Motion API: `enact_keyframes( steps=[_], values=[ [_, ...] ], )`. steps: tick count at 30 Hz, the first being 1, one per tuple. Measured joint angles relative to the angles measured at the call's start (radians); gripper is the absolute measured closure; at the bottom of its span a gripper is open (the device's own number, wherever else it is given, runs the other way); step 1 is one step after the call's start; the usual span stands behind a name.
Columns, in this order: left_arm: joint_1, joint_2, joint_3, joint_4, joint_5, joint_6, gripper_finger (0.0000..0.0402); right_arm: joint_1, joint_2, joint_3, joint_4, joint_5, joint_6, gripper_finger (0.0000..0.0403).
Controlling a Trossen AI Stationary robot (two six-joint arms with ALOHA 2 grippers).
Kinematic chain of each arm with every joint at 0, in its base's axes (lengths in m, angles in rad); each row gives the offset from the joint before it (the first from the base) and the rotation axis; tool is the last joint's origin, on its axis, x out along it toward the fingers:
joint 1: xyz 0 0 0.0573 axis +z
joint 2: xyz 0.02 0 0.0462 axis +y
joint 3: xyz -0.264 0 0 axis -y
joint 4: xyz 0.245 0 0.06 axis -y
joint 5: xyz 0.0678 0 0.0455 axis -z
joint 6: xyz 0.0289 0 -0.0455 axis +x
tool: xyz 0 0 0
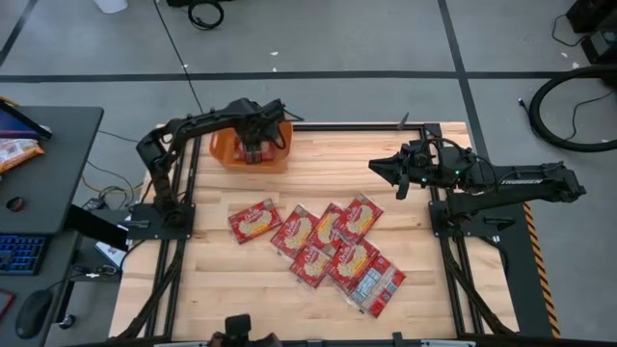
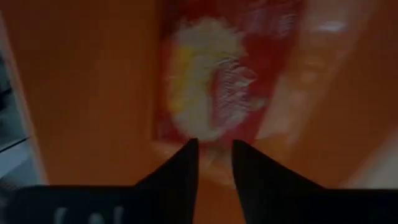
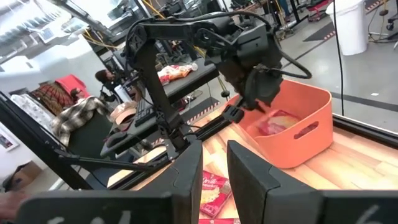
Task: Sort popcorn bags into baskets
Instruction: Put the red popcorn bag into the orange bin
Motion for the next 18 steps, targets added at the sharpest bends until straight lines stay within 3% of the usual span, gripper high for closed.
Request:
enact_keyframes(
  steps=[5, 12, 15, 18],
  values=[
    [-0.060, -0.044, 0.000, -0.076, 0.217, -0.052, 0.0254, 0.000, 0.000, 0.000, 0.000, 0.000, 0.000, 0.0324],
    [-0.248, -0.079, 0.000, -0.149, 0.527, -0.148, 0.0256, 0.000, 0.000, 0.000, -0.003, -0.023, -0.023, 0.0324],
    [-0.342, -0.079, -0.003, -0.142, 0.543, -0.231, 0.0257, 0.000, 0.000, 0.000, -0.003, -0.050, -0.026, 0.0324],
    [-0.436, -0.080, -0.042, -0.093, 0.495, -0.357, 0.0253, 0.000, 0.000, 0.000, -0.003, -0.080, -0.026, 0.0324]
  ],
)
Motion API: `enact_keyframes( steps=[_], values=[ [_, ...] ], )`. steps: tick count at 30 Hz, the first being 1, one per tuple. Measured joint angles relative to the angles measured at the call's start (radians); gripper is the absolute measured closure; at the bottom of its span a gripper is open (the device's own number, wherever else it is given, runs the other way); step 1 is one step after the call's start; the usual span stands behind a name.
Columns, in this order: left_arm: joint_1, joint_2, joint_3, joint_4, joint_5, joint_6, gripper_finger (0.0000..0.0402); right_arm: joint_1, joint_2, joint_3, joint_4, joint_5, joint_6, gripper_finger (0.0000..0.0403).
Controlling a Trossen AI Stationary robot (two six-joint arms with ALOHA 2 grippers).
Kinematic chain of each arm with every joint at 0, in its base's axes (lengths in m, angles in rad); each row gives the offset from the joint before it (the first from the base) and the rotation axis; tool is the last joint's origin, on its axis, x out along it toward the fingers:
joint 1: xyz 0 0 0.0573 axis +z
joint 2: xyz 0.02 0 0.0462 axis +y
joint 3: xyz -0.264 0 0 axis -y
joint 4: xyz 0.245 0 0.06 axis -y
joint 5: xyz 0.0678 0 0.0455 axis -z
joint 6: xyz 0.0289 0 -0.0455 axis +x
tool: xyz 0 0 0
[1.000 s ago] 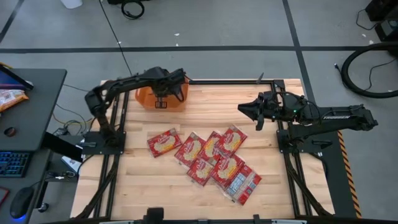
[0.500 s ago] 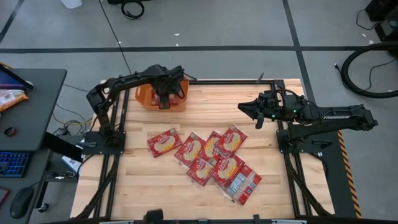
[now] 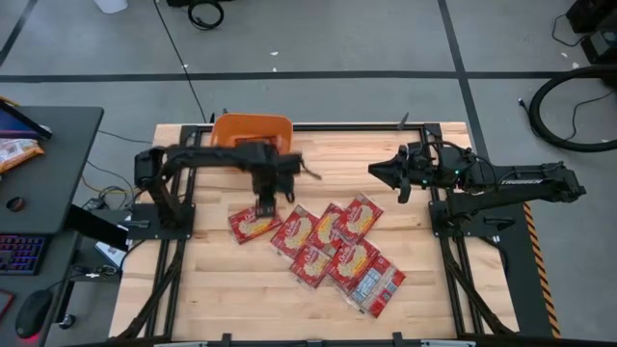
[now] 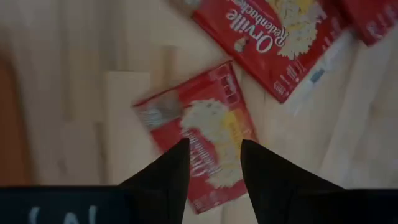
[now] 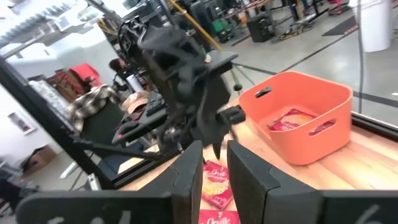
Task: Sort popcorn bags into baskets
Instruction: Put the red popcorn bag into the orange bin
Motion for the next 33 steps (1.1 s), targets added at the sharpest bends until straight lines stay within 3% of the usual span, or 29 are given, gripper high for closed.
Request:
enact_keyframes(
  steps=[8, 15, 23, 33],
  values=[
    [-0.215, 0.000, -0.116, 0.085, -0.062, -0.288, 0.0206, 0.000, 0.000, 0.000, 0.000, -0.051, 0.000, 0.0324],
    [-0.336, 0.000, -0.179, 0.147, -0.233, -0.395, 0.0178, 0.000, 0.000, 0.000, -0.001, -0.059, -0.008, 0.0324],
    [-0.402, 0.000, -0.289, 0.256, -0.363, -0.584, 0.0184, 0.000, 0.000, 0.000, -0.001, -0.119, -0.004, 0.0324],
    [-0.413, 0.000, -0.387, 0.357, -0.424, -0.610, 0.0184, 0.000, 0.000, 0.000, -0.001, -0.123, -0.004, 0.0324]
  ],
)
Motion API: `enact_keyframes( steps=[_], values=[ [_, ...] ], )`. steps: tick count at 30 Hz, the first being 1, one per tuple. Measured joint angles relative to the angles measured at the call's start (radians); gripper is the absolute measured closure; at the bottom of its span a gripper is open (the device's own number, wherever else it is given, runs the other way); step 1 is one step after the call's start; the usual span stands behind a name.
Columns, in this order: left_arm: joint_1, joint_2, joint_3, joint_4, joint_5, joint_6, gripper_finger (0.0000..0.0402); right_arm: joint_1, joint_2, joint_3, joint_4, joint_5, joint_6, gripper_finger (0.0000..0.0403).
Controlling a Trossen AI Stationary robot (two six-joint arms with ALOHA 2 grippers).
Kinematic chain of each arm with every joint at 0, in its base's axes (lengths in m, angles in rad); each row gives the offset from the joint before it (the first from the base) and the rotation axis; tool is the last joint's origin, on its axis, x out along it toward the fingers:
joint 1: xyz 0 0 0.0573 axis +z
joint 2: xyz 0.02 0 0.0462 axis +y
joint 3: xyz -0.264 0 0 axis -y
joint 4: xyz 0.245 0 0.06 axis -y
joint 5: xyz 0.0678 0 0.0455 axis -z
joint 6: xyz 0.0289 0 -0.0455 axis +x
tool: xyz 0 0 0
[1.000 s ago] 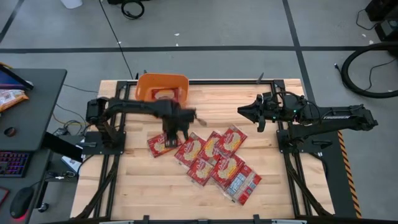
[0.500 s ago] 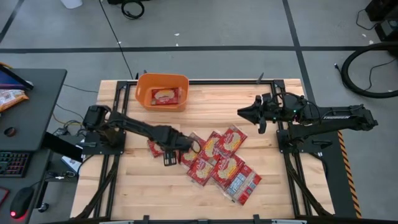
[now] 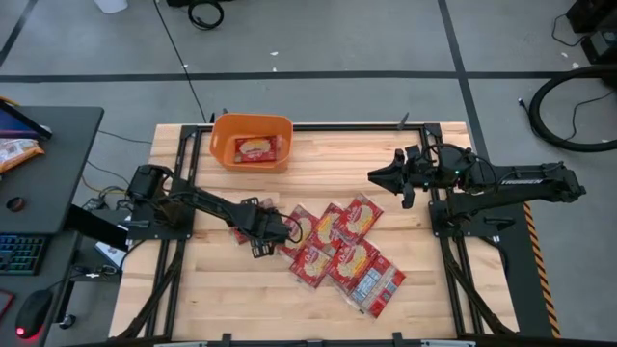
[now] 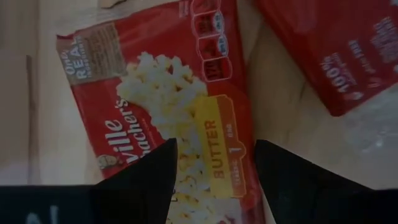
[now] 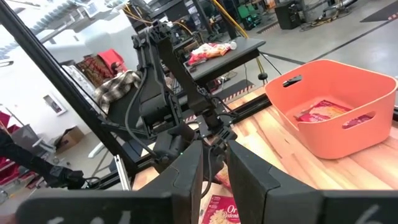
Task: Sort popcorn bags into baskets
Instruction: Put the red popcorn bag into the orange bin
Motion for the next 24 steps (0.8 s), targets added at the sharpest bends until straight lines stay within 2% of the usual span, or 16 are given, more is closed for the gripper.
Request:
enact_keyframes(
  steps=[6, 10, 14, 20, 24],
  values=[
    [0.000, 0.000, -0.007, 0.006, -0.059, 0.003, 0.0186, 0.000, 0.000, 0.000, 0.000, 0.000, 0.006, 0.0324],
    [0.001, 0.000, -0.030, 0.029, -0.059, -0.001, 0.0203, 0.000, 0.000, 0.000, 0.000, 0.000, 0.005, 0.0324],
    [-0.001, 0.000, -0.057, 0.028, -0.052, -0.052, 0.0253, 0.000, 0.000, 0.000, 0.000, 0.000, 0.005, 0.0324],
    [0.003, 0.000, -0.054, -0.005, -0.039, -0.130, 0.0373, 0.000, 0.000, 0.000, 0.000, 0.000, 0.000, 0.0324],
    [0.012, -0.001, -0.001, -0.046, -0.014, -0.094, 0.0387, 0.000, 0.000, 0.000, 0.000, 0.000, -0.002, 0.0324]
  ],
)
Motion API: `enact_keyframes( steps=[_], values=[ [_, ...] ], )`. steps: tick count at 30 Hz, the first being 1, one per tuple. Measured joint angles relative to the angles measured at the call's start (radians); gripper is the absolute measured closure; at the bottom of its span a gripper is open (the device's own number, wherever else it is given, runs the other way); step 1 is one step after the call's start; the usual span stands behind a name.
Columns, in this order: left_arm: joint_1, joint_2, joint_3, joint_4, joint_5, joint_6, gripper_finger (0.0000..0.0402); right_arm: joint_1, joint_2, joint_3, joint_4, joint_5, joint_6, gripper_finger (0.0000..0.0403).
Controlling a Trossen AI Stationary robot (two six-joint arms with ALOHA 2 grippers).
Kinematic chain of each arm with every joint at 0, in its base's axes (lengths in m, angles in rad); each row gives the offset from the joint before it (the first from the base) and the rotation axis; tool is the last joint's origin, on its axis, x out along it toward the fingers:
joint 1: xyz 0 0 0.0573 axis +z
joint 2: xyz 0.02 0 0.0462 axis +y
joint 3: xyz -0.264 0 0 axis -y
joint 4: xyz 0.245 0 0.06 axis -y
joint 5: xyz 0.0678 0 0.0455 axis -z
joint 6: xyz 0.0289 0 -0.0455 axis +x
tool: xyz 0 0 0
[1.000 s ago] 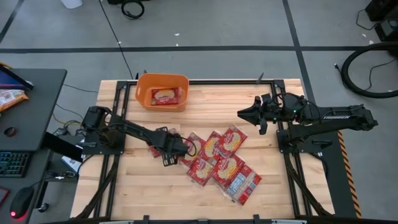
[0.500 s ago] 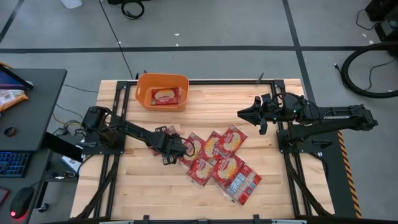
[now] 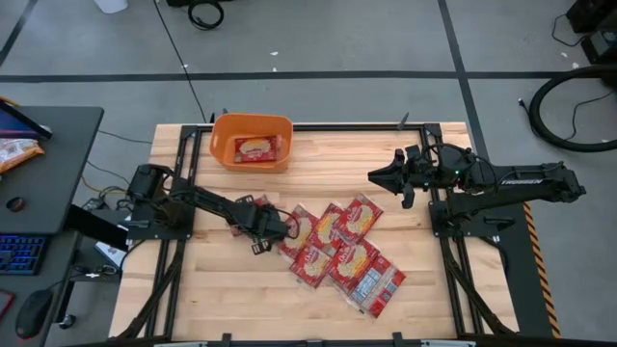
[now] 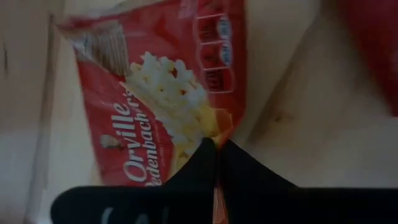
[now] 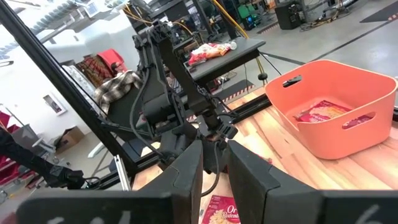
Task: Sort popcorn bags into baskets
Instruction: Put the red popcorn bag into the orange bin
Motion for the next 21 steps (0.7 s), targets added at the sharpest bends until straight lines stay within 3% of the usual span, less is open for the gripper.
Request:
enact_keyframes(
  steps=[11, 15, 21],
  values=[
    [0.080, -0.174, 0.191, -0.274, 0.002, 0.237, 0.0399, 0.001, 0.000, 0.000, -0.025, 0.000, -0.002, 0.0324],
    [0.157, -0.272, 0.244, -0.365, -0.001, 0.320, 0.0400, 0.001, 0.000, 0.000, -0.046, 0.002, -0.003, 0.0324],
    [0.329, -0.358, 0.313, -0.389, -0.105, 0.501, 0.0400, 0.001, 0.004, 0.000, -0.052, 0.036, -0.003, 0.0324]
  ],
)
